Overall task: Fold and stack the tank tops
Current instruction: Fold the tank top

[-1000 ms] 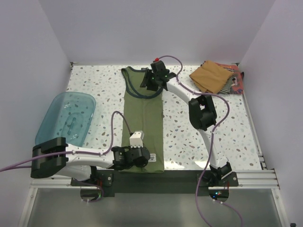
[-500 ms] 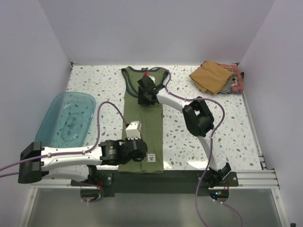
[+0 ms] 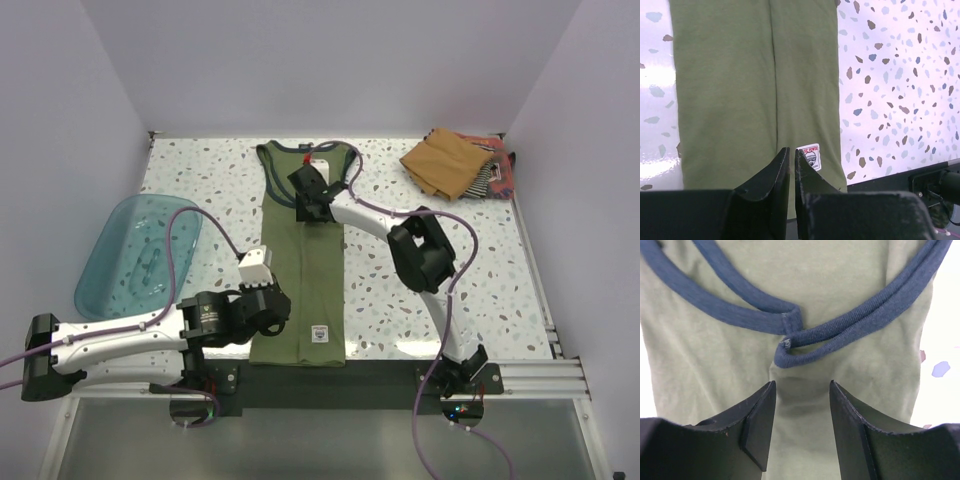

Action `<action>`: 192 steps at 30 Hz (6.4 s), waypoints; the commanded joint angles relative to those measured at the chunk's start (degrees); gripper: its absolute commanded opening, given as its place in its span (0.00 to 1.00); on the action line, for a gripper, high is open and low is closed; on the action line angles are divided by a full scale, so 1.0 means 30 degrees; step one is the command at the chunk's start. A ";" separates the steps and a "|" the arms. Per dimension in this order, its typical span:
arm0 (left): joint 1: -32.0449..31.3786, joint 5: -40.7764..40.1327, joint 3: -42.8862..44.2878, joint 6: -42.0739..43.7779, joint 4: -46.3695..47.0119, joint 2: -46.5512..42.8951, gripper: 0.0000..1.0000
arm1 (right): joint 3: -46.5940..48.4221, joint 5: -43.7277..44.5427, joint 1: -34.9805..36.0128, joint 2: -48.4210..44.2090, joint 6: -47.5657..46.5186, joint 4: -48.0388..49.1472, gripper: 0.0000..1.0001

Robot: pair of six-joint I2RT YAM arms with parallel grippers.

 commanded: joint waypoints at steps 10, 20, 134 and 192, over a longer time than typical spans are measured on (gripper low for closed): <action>0.0138 -0.1000 0.0077 -0.0503 -0.0791 -0.0460 0.13 | -0.0676 -0.0041 0.0224 -0.2354 0.0172 0.1166 0.42; 0.0255 -0.1146 0.0019 -0.0503 -0.0997 -0.0752 0.13 | 0.2952 -0.0012 0.0429 0.1571 0.0262 -0.0799 0.42; 1.1771 0.9808 -0.7217 0.5563 0.5038 0.2149 0.00 | -2.3557 -0.3383 0.4999 -1.6588 1.0106 0.3484 0.08; 1.5253 0.5996 0.7603 0.9950 0.9927 1.2951 0.00 | -0.7010 -0.1884 -0.1382 -0.8692 0.1083 0.0814 0.00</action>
